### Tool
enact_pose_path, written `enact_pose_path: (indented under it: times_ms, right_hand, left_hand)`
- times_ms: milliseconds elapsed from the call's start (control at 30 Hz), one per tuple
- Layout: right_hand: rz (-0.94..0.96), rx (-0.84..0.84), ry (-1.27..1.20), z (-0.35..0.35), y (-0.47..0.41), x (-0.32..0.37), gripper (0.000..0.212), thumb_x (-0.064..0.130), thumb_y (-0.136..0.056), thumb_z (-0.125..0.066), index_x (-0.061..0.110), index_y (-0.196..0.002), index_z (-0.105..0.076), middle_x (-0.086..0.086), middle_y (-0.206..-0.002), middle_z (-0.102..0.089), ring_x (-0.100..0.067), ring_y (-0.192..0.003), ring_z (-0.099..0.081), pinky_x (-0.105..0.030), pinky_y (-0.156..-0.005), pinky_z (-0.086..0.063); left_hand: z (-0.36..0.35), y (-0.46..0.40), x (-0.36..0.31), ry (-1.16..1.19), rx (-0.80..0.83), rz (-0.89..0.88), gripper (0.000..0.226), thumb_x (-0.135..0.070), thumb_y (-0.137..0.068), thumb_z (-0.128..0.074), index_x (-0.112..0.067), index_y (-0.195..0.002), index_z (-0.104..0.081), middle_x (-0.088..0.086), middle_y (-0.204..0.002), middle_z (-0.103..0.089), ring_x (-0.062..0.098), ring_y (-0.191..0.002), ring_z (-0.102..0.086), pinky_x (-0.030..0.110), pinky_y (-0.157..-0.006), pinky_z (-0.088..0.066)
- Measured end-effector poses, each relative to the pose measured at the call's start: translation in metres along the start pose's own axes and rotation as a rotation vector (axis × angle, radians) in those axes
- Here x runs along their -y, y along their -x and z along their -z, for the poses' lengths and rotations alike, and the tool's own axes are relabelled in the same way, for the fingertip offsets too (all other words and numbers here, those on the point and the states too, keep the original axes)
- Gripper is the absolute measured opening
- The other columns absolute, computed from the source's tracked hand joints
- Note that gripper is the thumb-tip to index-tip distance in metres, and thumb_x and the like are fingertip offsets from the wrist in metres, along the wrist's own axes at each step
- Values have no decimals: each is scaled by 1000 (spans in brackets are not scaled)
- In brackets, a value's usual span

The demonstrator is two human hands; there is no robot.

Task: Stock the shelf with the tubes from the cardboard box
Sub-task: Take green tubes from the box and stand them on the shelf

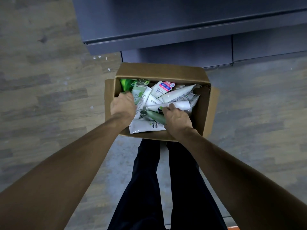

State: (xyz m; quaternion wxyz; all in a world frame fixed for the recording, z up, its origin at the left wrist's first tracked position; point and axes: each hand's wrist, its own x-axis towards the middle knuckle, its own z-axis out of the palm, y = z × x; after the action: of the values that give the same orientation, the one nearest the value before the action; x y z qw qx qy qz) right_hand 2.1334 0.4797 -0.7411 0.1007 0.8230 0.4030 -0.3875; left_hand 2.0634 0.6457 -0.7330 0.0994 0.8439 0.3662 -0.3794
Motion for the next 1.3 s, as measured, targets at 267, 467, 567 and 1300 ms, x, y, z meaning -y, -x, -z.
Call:
enact_pose_path:
  times_ms: [267,467,567,1300]
  right_hand:
    - [-1,-42,22,-2,7,-3,31,11,-96,-46,14,-127,-49,-7,-127,-54,-27,-114,-56,-34,-89,-45]
    - [-67,-30,-221,20,29,-17,39,20,-93,-60,21,-131,-52,-6,-123,-60,-27,-114,-57,-34,-92,-44]
    - [-70,-18,-367,36,44,-26,38,28,-90,-65,22,-127,-57,-5,-117,-64,-28,-112,-57,-30,-87,-42]
    - [-93,-307,-792,158,175,-20,32,13,-81,-75,10,-112,-70,-3,-107,-72,-12,-95,-66,-25,-89,-52]
  left_hand:
    - [4,12,3,165,-53,-2,45,-39,-93,-63,-4,-120,-53,18,-113,-62,39,-106,-62,40,-84,-51]
    - [11,38,11,359,-129,40,42,-36,-88,-70,-4,-110,-55,21,-104,-65,42,-98,-63,42,-79,-51]
    - [18,54,10,399,-141,48,43,-37,-87,-71,-5,-110,-55,22,-102,-65,44,-96,-63,42,-77,-50]
    - [103,167,27,623,-272,-101,45,-44,-79,-76,-10,-105,-61,12,-91,-70,31,-83,-65,33,-68,-50]
